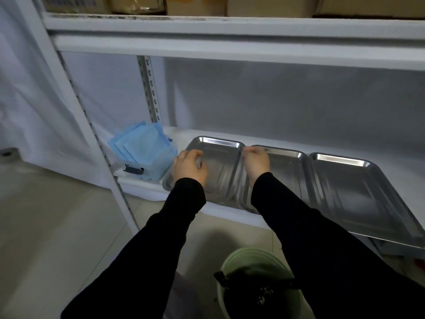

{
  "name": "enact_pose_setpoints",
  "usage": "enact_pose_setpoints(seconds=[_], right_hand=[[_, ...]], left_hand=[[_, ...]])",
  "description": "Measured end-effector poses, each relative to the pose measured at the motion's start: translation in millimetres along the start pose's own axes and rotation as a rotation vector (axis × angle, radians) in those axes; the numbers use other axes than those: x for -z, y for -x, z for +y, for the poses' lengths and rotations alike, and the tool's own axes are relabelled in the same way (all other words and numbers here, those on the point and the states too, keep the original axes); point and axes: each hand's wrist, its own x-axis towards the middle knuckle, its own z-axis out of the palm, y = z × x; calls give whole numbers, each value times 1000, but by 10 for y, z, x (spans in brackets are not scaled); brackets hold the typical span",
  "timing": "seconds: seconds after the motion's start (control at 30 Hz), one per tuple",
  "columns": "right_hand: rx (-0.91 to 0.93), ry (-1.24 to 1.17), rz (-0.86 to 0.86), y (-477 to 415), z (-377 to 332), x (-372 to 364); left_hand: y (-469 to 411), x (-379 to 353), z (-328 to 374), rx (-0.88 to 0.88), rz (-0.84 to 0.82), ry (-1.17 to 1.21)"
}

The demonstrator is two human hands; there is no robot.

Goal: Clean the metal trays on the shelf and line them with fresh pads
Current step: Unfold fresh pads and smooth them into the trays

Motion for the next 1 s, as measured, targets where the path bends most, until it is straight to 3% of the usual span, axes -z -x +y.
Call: enact_pose_setpoints(seconds=[0.23,0.73,1.0], right_hand=[[-3,-25,-89,-54,22,-237],[-42,100,-173,-159,105,-606],[-34,110,-243,-178,85,-869]], left_hand=[[-207,213,-197,40,122,-145],[-589,371,-463,41,174,-289],[-821,524,-643,286,71,-387]])
